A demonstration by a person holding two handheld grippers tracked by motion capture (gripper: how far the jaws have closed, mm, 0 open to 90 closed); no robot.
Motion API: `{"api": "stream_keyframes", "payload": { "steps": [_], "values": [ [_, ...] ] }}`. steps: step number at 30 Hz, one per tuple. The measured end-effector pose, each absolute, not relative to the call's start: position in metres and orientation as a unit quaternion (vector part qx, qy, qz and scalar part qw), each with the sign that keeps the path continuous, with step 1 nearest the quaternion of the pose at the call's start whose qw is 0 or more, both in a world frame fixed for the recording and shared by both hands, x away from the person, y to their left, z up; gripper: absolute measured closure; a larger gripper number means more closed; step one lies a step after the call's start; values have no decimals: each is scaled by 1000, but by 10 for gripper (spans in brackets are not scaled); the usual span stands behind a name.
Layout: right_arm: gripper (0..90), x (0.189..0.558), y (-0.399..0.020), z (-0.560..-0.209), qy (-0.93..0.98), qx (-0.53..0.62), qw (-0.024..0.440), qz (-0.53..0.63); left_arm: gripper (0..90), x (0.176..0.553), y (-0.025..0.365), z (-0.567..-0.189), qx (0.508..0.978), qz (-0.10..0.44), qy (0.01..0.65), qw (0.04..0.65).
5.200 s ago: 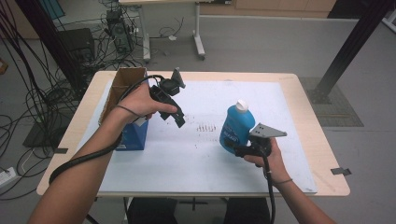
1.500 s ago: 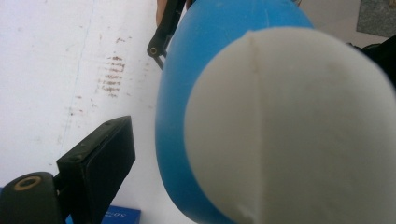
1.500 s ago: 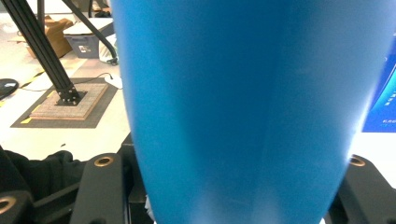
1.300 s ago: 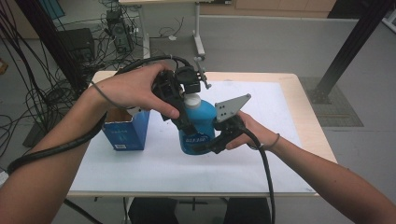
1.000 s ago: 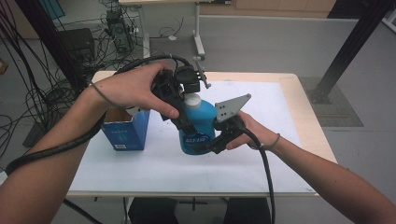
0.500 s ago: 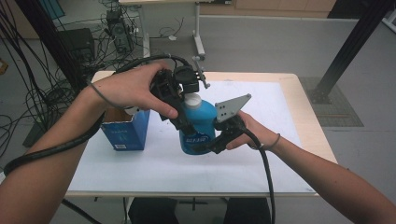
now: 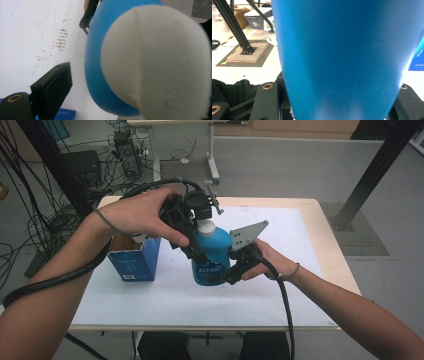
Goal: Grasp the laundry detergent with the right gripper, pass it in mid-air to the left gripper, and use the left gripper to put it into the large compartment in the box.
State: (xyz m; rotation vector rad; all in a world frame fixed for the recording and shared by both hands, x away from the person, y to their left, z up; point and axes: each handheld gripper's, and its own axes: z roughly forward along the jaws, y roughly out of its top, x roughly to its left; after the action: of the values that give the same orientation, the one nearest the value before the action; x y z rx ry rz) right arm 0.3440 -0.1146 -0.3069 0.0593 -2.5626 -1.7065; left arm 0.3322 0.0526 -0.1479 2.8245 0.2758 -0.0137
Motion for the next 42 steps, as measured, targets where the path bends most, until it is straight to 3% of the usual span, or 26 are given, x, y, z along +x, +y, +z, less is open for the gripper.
{"api": "stream_keyframes", "payload": {
  "steps": [42],
  "values": [
    [398, 344, -112, -306, -830, 21, 32, -557, 93, 331, 52, -147, 984, -2, 93, 149]
  ]
}}
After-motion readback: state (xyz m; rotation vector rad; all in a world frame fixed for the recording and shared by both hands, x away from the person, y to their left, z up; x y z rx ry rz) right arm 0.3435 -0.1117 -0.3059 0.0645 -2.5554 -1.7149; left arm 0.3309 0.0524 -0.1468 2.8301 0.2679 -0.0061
